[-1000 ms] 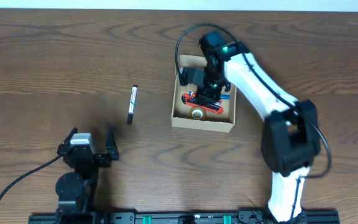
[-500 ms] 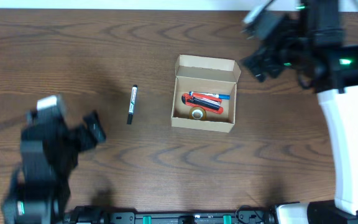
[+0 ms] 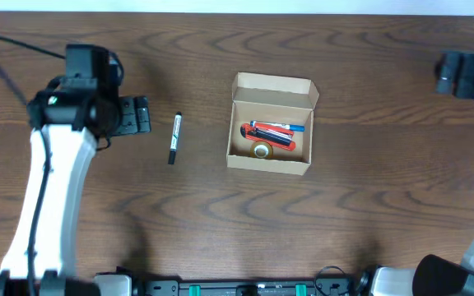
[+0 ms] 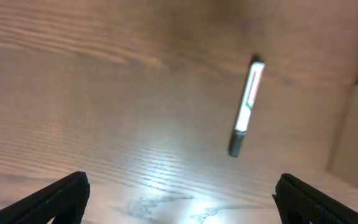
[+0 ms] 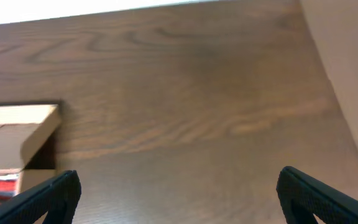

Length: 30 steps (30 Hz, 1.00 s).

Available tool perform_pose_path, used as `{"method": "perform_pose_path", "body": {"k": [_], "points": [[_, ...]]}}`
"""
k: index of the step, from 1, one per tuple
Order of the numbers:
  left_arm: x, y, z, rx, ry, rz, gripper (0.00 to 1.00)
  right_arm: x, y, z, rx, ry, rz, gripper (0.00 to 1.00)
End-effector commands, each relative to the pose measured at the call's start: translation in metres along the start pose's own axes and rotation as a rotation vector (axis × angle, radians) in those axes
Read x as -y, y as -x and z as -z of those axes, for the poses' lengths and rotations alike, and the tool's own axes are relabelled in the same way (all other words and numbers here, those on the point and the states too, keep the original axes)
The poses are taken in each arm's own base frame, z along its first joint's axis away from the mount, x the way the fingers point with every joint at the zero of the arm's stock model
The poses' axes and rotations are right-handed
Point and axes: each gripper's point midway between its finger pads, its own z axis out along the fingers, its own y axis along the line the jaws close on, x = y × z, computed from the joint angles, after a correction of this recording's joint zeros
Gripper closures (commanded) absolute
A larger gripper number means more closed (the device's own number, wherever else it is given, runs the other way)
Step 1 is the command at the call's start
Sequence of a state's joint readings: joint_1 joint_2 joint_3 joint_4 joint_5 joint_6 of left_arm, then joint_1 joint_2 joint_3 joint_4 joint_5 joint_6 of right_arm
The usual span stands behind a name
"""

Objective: Pack container
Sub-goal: 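Withdraw the right gripper and move the left gripper over the black marker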

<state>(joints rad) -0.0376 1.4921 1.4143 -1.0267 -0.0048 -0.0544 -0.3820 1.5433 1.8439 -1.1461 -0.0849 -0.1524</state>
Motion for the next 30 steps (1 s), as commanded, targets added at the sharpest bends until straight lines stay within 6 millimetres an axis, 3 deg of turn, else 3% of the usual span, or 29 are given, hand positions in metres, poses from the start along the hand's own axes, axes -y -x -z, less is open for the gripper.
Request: {"method": "perform_pose_path", "body": {"k": [1, 6, 11, 16, 17, 19, 30], "points": [[0.008, 0.002, -0.011, -0.031, 0.019, -0.109, 0.05, 0.020, -0.009, 0.004, -0.017, -0.048, -0.100, 0.01], [0.038, 0.000, -0.027, -0.055, -0.006, -0.275, 0.05, 0.035, -0.035, -0.012, -0.090, -0.063, -0.146, 0.01], [0.064, 0.005, -0.038, -0.039, -0.031, -0.327, 0.02, 0.030, -0.064, -0.038, -0.171, -0.035, -0.158, 0.01], [0.064, -0.003, -0.060, -0.106, -0.019, -0.305, 0.00, 0.024, -0.089, -0.057, -0.231, -0.007, -0.167, 0.01], [0.064, -0.004, -0.065, -0.119, -0.017, -0.305, 0.06, 0.024, -0.091, -0.059, -0.237, -0.006, -0.168, 0.01], [0.065, -0.008, -0.075, -0.151, -0.013, -0.309, 0.06, 0.023, -0.096, -0.062, -0.246, -0.006, -0.169, 0.01], [0.076, -0.021, -0.127, -0.249, -0.045, -0.302, 0.14, 0.023, -0.102, -0.070, -0.254, -0.003, -0.169, 0.01]]}}
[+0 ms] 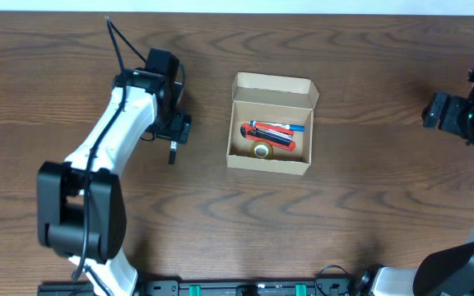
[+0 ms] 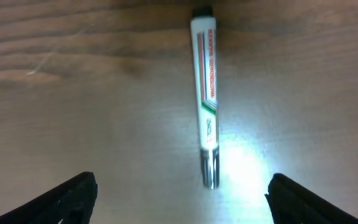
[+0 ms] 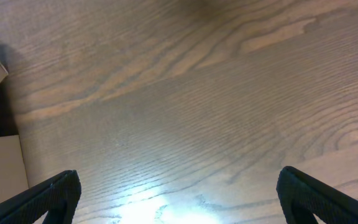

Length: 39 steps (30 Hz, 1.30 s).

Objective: Pack container
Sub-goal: 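Withdraw the right gripper and move the left gripper over the black marker, then lower the left gripper and grasp the black-capped whiteboard marker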

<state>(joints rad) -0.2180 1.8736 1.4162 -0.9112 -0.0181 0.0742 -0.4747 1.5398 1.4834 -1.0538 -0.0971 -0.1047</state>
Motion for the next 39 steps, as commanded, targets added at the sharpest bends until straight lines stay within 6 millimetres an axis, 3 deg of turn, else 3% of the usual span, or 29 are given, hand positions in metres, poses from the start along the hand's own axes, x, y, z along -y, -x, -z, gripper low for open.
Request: {"method": "perform_pose_path", "body": {"k": [1, 10, 20, 25, 36, 39], "points": [[0.006, 0.012, -0.007, 0.019, -0.039, 0.015, 0.15, 0.000, -0.001, 0.001, 0.005, 0.007, -0.017, 0.01], [0.014, 0.033, -0.012, 0.111, -0.086, 0.019, 0.12, -0.006, -0.002, 0.002, 0.004, 0.040, 0.002, 0.01], [0.020, 0.002, -0.046, 0.048, -0.121, 0.058, 0.13, -0.006, -0.002, 0.002, 0.002, 0.040, 0.005, 0.01], [0.019, 0.003, -0.047, 0.052, -0.123, 0.079, 0.21, -0.006, -0.002, 0.002, 0.003, 0.039, 0.004, 0.01], [0.022, 0.001, -0.054, 0.061, -0.139, 0.097, 0.19, 0.003, -0.007, -0.004, -0.013, -0.009, 0.003, 0.01], [0.024, -0.002, -0.058, 0.058, -0.150, 0.112, 0.24, 0.003, -0.012, -0.008, -0.027, -0.007, 0.001, 0.01]]}}
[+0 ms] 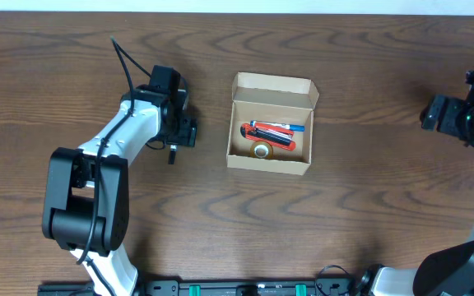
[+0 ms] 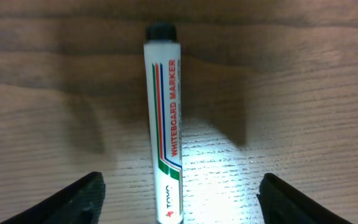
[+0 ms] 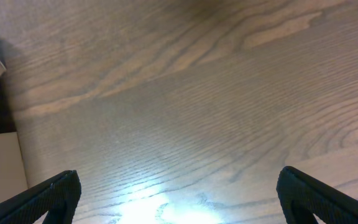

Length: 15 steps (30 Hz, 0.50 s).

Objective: Pack container
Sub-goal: 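Lower the left gripper and grasp the black-capped whiteboard marker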

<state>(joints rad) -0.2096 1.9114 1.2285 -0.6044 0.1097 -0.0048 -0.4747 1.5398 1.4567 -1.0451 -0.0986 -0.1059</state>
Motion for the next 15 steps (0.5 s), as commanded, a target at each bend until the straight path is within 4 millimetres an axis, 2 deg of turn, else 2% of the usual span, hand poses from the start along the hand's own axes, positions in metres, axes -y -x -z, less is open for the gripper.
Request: {"method": "perform_pose_path", "body": {"k": [1, 2, 5, 9, 11, 12, 15], "points": [[0.0006, -0.0085, -0.0052, -0.020, -0.020, 0.027, 0.25, 0.0029, -0.0082, -0.0043, -0.016, -0.010, 0.001, 0.01], [0.0004, -0.0093, -0.0057, -0.022, -0.019, 0.029, 0.26, 0.0028, -0.0105, -0.0064, -0.023, -0.009, 0.001, 0.01], [0.0003, -0.0098, -0.0059, -0.023, -0.019, 0.028, 0.41, 0.0028, -0.0161, -0.0124, -0.037, -0.007, -0.001, 0.01], [0.0002, -0.0094, -0.0058, -0.022, -0.018, 0.029, 0.49, 0.0028, -0.0158, -0.0137, -0.034, -0.007, -0.005, 0.01], [-0.0006, -0.0096, -0.0060, -0.023, -0.014, 0.029, 0.46, 0.0029, -0.0151, -0.0137, -0.031, -0.007, -0.004, 0.01], [-0.0010, -0.0096, -0.0060, -0.022, -0.011, 0.029, 0.40, 0.0029, -0.0153, -0.0137, -0.031, -0.007, -0.004, 0.01], [-0.0016, -0.0097, -0.0060, -0.023, -0.008, 0.028, 0.38, 0.0028, -0.0152, -0.0137, -0.031, -0.007, -0.004, 0.01]]}}
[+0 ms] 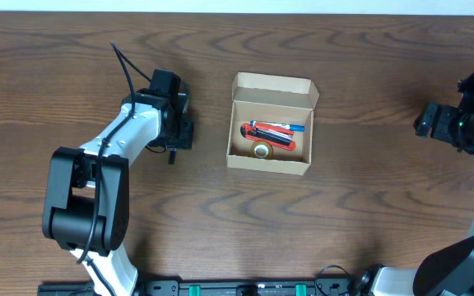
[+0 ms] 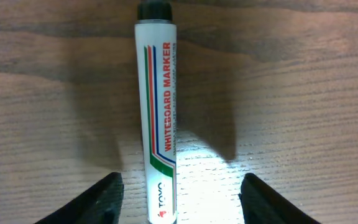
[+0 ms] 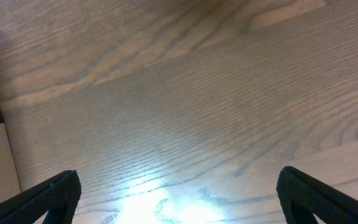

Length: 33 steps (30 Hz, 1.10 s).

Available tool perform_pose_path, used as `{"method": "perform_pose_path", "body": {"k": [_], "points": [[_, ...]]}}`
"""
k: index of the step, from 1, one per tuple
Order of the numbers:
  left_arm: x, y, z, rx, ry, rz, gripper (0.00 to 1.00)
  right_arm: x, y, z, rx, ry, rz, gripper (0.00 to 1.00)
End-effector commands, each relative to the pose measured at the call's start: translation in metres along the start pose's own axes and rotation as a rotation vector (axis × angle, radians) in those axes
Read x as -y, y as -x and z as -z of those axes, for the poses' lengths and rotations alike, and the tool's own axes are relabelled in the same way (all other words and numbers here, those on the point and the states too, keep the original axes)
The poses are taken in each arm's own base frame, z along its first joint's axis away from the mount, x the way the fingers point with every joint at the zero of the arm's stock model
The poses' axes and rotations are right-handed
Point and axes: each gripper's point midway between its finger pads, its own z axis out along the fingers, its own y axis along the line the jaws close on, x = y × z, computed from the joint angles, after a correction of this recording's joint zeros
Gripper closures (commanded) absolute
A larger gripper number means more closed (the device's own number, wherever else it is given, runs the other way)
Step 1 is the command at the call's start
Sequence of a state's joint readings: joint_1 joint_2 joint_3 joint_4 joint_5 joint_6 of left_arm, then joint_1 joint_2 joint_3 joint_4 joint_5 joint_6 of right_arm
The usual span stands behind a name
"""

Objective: Pack container
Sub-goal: 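Lower the left gripper and grasp the black-capped whiteboard marker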

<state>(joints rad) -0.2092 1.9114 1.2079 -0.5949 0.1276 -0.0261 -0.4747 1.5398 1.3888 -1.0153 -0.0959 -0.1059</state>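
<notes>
A white whiteboard marker (image 2: 158,118) with a black cap lies flat on the wooden table, left of the open cardboard box (image 1: 307,140). My left gripper (image 2: 179,200) is open and low over it, one finger on each side of the marker's barrel, apart from it. In the overhead view only the marker's lower tip (image 1: 171,158) shows below the left gripper (image 1: 175,131). The box holds a red-and-blue pen or marker (image 1: 274,130) and a small tape roll (image 1: 261,151). My right gripper (image 3: 179,200) is open over bare table far to the right.
The box's back flap (image 1: 273,85) stands up at its far side. The right arm (image 1: 459,123) sits near the table's right edge. A corner of the box shows at the left edge of the right wrist view.
My left gripper's fingers stand closer together around the marker, and the marker fills more of the wrist view. The right arm shifted slightly.
At first my left gripper was open well left of the marker. Then it stood over the marker, lined up with it. It then sat lower with the marker between its fingers, and now the fingers have narrowed about it. The right gripper stayed open at the far right.
</notes>
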Motion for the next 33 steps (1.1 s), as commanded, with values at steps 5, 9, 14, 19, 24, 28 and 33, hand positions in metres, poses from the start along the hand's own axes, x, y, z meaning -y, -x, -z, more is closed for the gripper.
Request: {"method": "perform_pose_path", "body": {"k": [5, 9, 14, 19, 24, 28, 33], "points": [[-0.004, -0.003, -0.003, -0.010, 0.010, 0.003, 0.33, 0.002, 0.000, 0.002, 0.007, -0.008, 0.000, 0.01], [-0.005, -0.004, -0.006, -0.016, 0.011, 0.003, 0.32, 0.002, 0.000, 0.002, 0.007, -0.008, -0.001, 0.01], [-0.006, -0.010, -0.016, -0.047, 0.013, 0.006, 0.30, 0.002, 0.000, 0.002, 0.007, -0.008, -0.001, 0.01], [-0.007, -0.013, -0.023, -0.064, 0.016, 0.007, 0.28, 0.002, 0.000, 0.002, 0.007, -0.008, -0.001, 0.01], [-0.006, -0.012, -0.023, -0.062, 0.014, 0.007, 0.49, 0.002, 0.000, 0.002, 0.010, -0.008, 0.000, 0.01], [-0.006, -0.013, -0.023, -0.067, 0.014, 0.007, 0.65, 0.002, 0.000, 0.002, 0.011, -0.008, 0.000, 0.01], [-0.007, -0.018, -0.023, -0.086, 0.016, 0.009, 0.94, 0.002, 0.001, 0.002, 0.011, -0.008, 0.000, 0.01]]}}
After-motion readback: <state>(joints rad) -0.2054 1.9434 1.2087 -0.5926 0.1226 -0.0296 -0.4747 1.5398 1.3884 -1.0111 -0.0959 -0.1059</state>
